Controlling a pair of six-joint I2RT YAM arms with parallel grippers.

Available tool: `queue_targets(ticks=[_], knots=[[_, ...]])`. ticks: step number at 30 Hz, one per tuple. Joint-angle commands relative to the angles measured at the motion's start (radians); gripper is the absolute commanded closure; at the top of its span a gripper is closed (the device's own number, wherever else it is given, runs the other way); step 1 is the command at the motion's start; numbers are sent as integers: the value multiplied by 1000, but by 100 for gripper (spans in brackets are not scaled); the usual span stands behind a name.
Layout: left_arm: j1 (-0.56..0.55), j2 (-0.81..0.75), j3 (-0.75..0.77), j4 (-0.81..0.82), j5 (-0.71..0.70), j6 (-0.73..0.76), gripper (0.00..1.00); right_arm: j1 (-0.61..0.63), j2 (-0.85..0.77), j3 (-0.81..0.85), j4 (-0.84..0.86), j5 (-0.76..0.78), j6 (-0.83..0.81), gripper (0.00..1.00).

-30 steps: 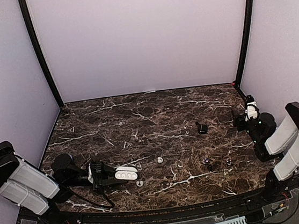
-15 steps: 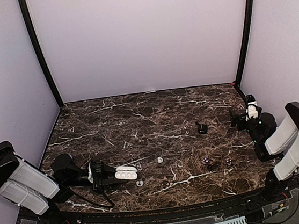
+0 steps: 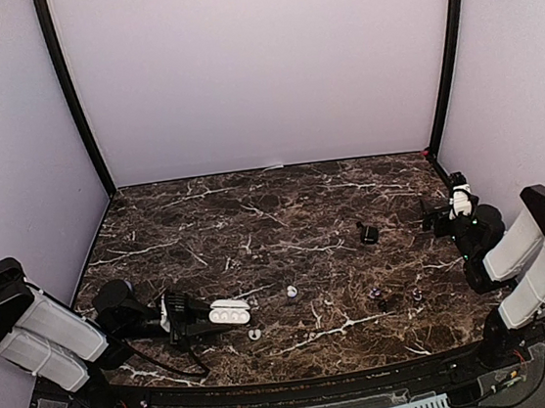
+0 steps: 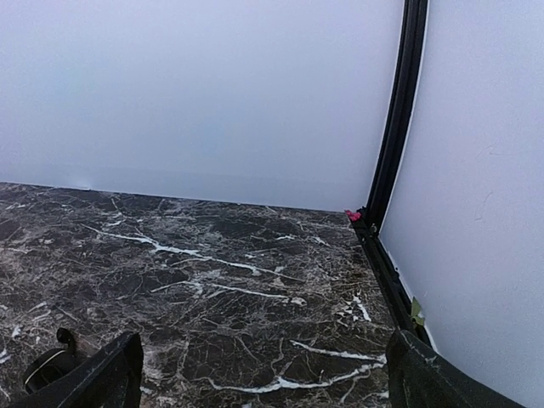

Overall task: Insert the wireless bluetooth earbuds into the charging case
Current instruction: Pick up the left earbud from the center of the board.

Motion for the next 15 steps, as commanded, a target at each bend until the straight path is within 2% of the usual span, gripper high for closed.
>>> queue_targets(ticks=[1, 3, 5, 6, 8, 12, 15], knots=[[6, -11, 20, 13, 12, -15, 100, -5, 5, 17, 21, -12, 14, 1], [6, -7, 20, 15, 13, -15, 100, -6, 5, 19, 18, -12, 15, 1], [6, -5, 22, 15, 13, -17, 100, -5, 5, 24, 18, 75, 48, 1], [6, -3, 22, 16, 12, -17, 100, 3, -15, 24, 5, 132, 58, 1], [6, 2, 23, 16, 13, -16, 100, 15, -97, 0, -15, 153, 52, 1], [6, 9, 23, 16, 13, -13, 100, 21, -301, 102, -504, 162, 125, 1], [6, 3, 22, 6, 10, -2, 100, 21, -420, 201, -848, 115, 245, 1]])
